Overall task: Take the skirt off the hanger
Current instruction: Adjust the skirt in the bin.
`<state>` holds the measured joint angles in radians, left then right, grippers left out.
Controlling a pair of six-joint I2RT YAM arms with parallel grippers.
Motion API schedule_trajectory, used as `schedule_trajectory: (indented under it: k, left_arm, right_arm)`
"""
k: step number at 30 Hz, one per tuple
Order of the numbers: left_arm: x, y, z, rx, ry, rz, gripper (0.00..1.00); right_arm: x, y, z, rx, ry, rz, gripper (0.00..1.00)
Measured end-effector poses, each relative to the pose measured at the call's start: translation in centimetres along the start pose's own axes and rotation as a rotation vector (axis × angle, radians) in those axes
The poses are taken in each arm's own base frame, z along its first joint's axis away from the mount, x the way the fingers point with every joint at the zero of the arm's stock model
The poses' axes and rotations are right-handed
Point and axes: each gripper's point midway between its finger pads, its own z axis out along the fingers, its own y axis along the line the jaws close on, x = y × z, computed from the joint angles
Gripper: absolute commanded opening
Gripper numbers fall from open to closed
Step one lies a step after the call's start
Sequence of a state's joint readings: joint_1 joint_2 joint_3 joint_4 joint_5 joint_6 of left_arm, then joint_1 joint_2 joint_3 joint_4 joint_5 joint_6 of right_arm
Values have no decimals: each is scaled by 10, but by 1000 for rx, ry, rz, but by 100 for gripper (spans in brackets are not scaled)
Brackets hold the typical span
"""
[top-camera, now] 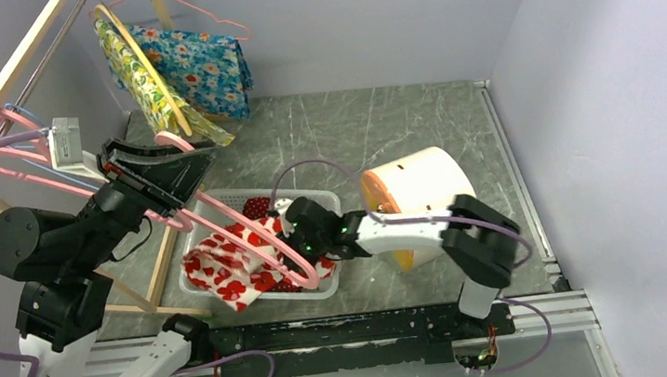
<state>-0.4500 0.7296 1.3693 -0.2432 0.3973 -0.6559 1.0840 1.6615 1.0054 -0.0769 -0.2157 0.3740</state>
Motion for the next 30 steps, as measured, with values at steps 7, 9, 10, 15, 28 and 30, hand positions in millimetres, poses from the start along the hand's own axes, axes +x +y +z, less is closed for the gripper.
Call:
schedule_trajectory:
  k: [7,9,10,15,28,30]
  left_arm:
    - [0,2,3,-5,7,-10,7]
    - [1,1,1,-6,7,-10,7]
    - [1,0,0,-7,8,-11,7]
    - [-4,-5,-6,-8,-3,3,7]
    - [-7,-7,0,13,-4,-2,7]
    - [-6,-7,0,16,-9,-7,7]
  right_arm:
    - [-10,-16,63,71,-9,72,6]
    - [-16,-19,69,78,-44,84,24]
    - [-16,-19,67,79,-57,90,32]
    - [-7,-19,35,100,-58,106,68]
    - [-57,40,-34,-104,-194,53,89]
    - [-62,49,-32,-144,-200,53,86]
